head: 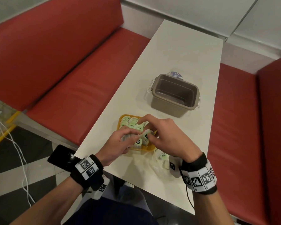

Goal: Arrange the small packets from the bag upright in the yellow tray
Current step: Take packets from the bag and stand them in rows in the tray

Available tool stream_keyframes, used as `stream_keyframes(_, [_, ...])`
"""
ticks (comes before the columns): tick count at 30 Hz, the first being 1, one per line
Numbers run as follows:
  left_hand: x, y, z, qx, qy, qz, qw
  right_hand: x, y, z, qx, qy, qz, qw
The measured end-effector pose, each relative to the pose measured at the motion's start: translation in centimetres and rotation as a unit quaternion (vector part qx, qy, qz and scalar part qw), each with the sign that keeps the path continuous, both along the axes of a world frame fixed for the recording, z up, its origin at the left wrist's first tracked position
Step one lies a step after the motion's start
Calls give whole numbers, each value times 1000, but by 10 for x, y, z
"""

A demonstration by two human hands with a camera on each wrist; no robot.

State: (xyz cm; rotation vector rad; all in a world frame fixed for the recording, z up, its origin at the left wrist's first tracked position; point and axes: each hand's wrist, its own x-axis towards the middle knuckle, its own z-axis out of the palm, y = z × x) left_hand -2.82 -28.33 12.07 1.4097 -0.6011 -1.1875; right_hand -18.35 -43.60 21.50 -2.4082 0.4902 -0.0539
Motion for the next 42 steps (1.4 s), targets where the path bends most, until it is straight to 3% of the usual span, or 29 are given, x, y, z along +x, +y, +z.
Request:
stream_keyframes(4, [-3,-3,-1,-15,-135,-25,990,2,0,2,-2,-3,-10,1000])
stream_keyframes(8, [-5,-9,-1,-25,-130,21,991,0,-2,-7,-5,-69,-104,992])
stream_keyframes(15, [-5,-14,-7,-33,-146,27,988,-6,3,-25,-46,-100,-136,985])
stream_keyframes(22, [6,-3,-26,27,-168,55,984,-13,-1,-68,-94,-29,-206,974])
stream_keyframes(26, [12,11,-35,58,-156,64,984,-8,2,-117,-170,106,-182,963])
stream_keyframes(30, [16,22,-41,83,-164,73,980,-4,11,-151,-180,167,-166,955])
stream_keyframes(37, [18,29,-42,88,-159,76,980,4,14,-168,-177,126,-281,935])
stream_keyframes(42, [16,31,-42,86,-157,75,981,2,12,-166,-171,108,-275,940])
